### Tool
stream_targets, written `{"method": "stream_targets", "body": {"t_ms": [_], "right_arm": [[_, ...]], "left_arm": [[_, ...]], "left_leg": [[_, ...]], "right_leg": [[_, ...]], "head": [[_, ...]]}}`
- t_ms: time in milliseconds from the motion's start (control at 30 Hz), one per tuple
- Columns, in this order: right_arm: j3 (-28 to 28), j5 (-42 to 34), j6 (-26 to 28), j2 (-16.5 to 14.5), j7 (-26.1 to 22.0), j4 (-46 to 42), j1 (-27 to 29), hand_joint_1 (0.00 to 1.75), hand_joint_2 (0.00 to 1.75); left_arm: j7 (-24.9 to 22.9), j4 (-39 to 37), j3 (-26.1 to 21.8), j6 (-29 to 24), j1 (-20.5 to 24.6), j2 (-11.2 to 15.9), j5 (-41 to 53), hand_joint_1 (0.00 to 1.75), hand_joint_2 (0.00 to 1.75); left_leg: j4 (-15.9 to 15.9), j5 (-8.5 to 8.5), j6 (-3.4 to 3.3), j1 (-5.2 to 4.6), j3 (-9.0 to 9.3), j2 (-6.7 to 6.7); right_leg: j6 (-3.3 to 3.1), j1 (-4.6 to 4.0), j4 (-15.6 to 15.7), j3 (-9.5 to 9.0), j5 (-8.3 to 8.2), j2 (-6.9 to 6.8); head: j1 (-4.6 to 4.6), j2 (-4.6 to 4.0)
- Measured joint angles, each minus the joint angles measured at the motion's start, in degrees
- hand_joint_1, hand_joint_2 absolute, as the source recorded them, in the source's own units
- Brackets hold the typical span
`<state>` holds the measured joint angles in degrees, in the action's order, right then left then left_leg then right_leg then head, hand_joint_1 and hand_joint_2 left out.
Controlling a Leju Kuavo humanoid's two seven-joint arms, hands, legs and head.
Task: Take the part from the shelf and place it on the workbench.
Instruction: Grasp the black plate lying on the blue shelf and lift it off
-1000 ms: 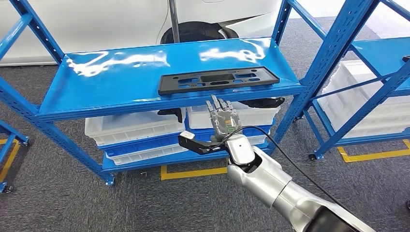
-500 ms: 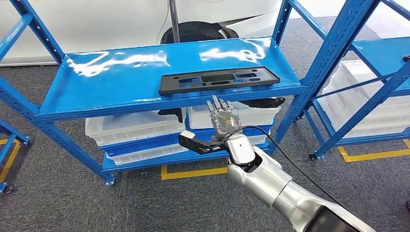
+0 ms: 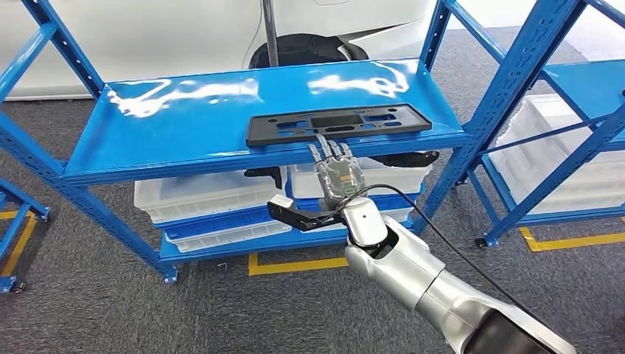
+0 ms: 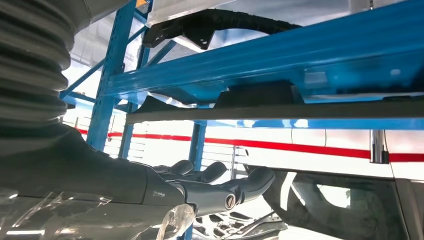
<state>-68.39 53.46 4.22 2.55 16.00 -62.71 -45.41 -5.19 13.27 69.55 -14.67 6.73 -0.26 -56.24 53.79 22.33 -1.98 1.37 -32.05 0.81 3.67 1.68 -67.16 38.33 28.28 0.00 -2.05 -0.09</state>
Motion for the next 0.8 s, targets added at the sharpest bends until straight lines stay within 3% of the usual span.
{"method": "stream_targets", "body": {"t_ms": [67,100,200,267,300,367,400,433,467,500,567,600,667,733,800], "right_arm": [[-0.05,0.04,-0.02,-0.05,0.0,-0.17,-0.24,0.0,1.75],[-0.08,0.05,-0.03,-0.1,0.0,-0.25,-0.34,0.0,1.75],[-0.13,0.06,-0.06,-0.23,0.04,-0.43,-0.41,0.0,1.75],[-0.13,0.06,-0.06,-0.31,0.05,-0.59,-0.54,0.0,1.75],[-0.12,0.07,-0.06,-0.34,0.05,-0.67,-0.65,0.0,1.75],[-0.15,0.07,-0.08,-0.42,0.04,-0.72,-0.75,0.0,1.75],[-0.19,0.06,-0.13,-0.43,0.04,-0.71,-0.71,0.0,1.75],[-0.25,0.05,-0.17,-0.43,0.04,-0.71,-0.66,0.0,1.75],[-0.3,0.03,-0.22,-0.44,0.04,-0.71,-0.63,0.0,1.75],[-0.34,0.01,-0.24,-0.47,0.04,-0.71,-0.64,0.0,1.75],[-0.36,-0.05,-0.24,-0.55,0.02,-0.72,-0.72,0.0,1.75],[-0.36,-0.08,-0.24,-0.58,0.0,-0.72,-0.77,0.0,1.75],[-0.37,-0.13,-0.24,-0.59,-0.04,-0.72,-0.81,0.0,1.75],[-0.37,-0.14,-0.22,-0.62,-0.06,-0.79,-0.82,0.0,1.75],[-0.37,-0.16,-0.21,-0.62,-0.07,-0.86,-0.97,0.0,1.75]], "left_arm": [[0.03,-0.03,0.08,0.01,0.07,0.02,0.03,0.0,0.0],[0.04,-0.05,0.11,0.01,0.13,0.05,0.04,0.0,0.0],[0.16,-0.07,0.19,0.01,0.12,0.08,0.05,0.0,0.0],[0.21,-0.07,0.22,0.01,0.06,0.07,0.05,0.0,0.0],[0.21,-0.07,0.24,0.01,0.09,0.05,0.05,0.0,0.0],[0.21,-0.07,0.27,0.01,0.14,0.01,0.05,0.0,0.0],[0.21,-0.07,0.3,0.01,0.13,-0.01,0.05,0.0,0.0],[0.21,-0.07,0.31,0.01,0.09,-0.02,0.05,0.0,0.0],[0.21,-0.07,0.32,0.01,0.05,-0.02,0.05,0.0,0.0],[0.21,-0.07,0.33,0.01,0.03,-0.03,0.05,0.0,0.0],[0.21,-0.07,0.33,0.01,0.07,-0.02,0.05,0.0,0.0],[0.21,-0.07,0.33,0.01,0.13,-0.02,0.05,0.0,0.0],[0.2,-0.07,0.33,0.01,0.19,-0.04,0.05,0.0,0.0],[0.2,-0.07,0.34,0.01,0.14,-0.2,0.05,0.0,0.0],[0.2,-0.07,0.35,0.0,0.13,-0.34,0.05,0.0,0.0]], "left_leg": [[0.6,0.62,1.01,0.14,0.06,0.15],[0.8,0.84,1.52,0.07,0.0,0.19],[0.63,0.9,2.48,0.13,-0.06,0.21],[2.29,1.93,2.78,0.37,-0.86,-0.03],[5.07,3.27,2.86,0.37,-2.23,-0.17],[13.63,6.55,2.84,0.22,-6.65,-0.34],[17.35,7.54,2.72,0.11,-8.79,-0.35],[19.13,7.55,2.51,-0.03,-10.07,-0.35],[18.61,6.51,2.19,-0.22,-10.22,-0.35],[15.63,4.53,1.73,-0.49,-9.12,-0.36],[7.05,0.39,0.54,-1.22,-5.33,-0.41],[3.85,-0.76,0.09,-1.55,-3.85,-0.47],[1.77,-0.86,-0.22,-1.99,-2.85,-0.53],[1.29,-0.88,-0.24,-1.77,-2.56,-0.48],[0.68,-0.88,-0.48,-1.3,-1.91,-0.48]], "right_leg": [[0.35,0.41,7.85,-3.56,-3.43,0.27],[0.16,0.47,10.01,-4.52,-4.08,0.5],[-1.44,0.15,10.5,-4.47,-3.92,0.9],[-2.34,0.08,10.54,-4.55,-3.92,0.86],[-2.7,0.04,10.58,-4.63,-3.9,0.83],[-3.15,-0.28,10.57,-4.73,-3.73,0.78],[-3.32,-0.5,10.56,-4.8,-3.61,0.76],[-3.5,-0.72,10.56,-4.93,-3.48,0.77],[-3.64,-0.91,10.56,-5.14,-3.34,0.8],[-3.75,-1.07,10.56,-5.43,-3.16,0.83],[-3.73,-1.39,10.56,-6.03,-2.7,0.88],[-3.59,-1.5,10.56,-6.19,-2.48,0.9],[-3.12,-1.59,10.6,-6.24,-2.18,0.89],[-2.58,-1.53,10.49,-6.34,-1.84,0.8],[-2.02,-1.54,7.54,-5.14,-0.15,0.67]], "head": [[0.11,0.0],[0.14,0.0],[0.11,0.0],[0.05,0.0],[0.01,0.0],[-0.09,0.0],[-0.11,0.0],[-0.12,0.0],[-0.12,0.0],[-0.11,0.0],[-0.11,0.0],[-0.12,0.0],[-0.12,0.0],[-0.11,0.0],[-0.02,0.0]]}}
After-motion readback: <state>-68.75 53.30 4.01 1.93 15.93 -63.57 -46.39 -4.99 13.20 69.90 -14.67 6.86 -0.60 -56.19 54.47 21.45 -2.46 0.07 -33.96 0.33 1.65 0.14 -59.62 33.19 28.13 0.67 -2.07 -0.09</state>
